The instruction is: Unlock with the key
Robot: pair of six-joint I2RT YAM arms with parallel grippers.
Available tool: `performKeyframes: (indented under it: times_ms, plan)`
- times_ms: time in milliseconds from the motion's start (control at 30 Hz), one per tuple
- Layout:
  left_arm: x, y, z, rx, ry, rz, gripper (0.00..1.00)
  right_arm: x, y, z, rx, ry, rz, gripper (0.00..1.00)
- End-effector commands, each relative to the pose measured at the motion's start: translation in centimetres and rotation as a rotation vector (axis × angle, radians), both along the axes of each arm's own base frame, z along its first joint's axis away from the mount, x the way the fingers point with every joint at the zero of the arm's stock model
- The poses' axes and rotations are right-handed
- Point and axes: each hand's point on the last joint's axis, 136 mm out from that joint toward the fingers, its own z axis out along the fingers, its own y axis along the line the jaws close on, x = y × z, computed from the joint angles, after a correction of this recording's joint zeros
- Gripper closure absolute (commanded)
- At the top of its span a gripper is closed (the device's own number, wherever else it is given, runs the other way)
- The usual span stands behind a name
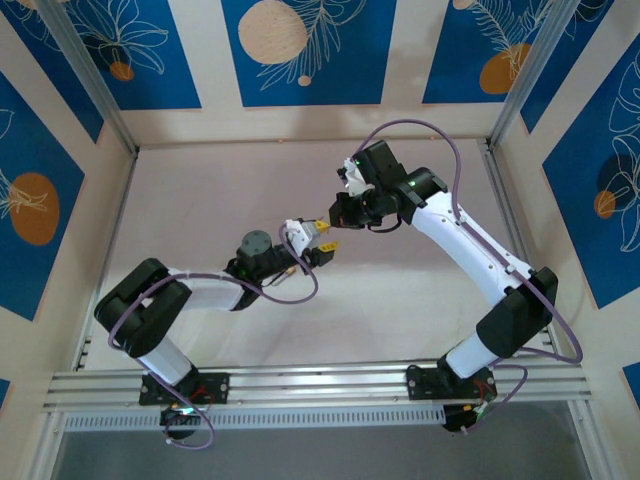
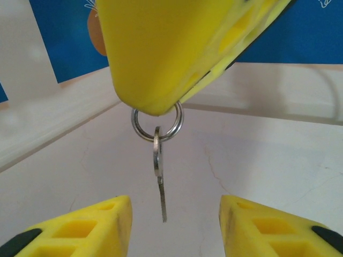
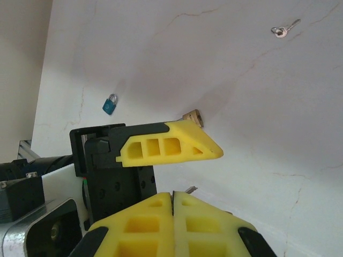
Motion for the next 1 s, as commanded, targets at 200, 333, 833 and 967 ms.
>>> performKeyframes:
  times_ms: [200,333,833,967]
  plan:
    - [-0.8,-0.5,1.8,-0.047,-0.032,-0.047,0.64,-0.5,0.2,-0.3,0.003,0.023,0.010,0.98]
    - [-0.9,-0.6,1.9,-0.047,-0.030,-0.055,0.75,-0.4,-0.1,-0.6,-0.004,0.027,0.008,0.98]
    - [-1.0,-0.3,2.9,-0.057,-0.043,-0.050,0.83,-0.6,-0.8,-1.4,-0.011,0.045,-0.003,0.98]
    - [-1.0,-0.4,2.9,-0.056,-0.044,-0.052,0.92,-0.7,-0.9,-1.3,-0.009,0.039,-0.006,0.98]
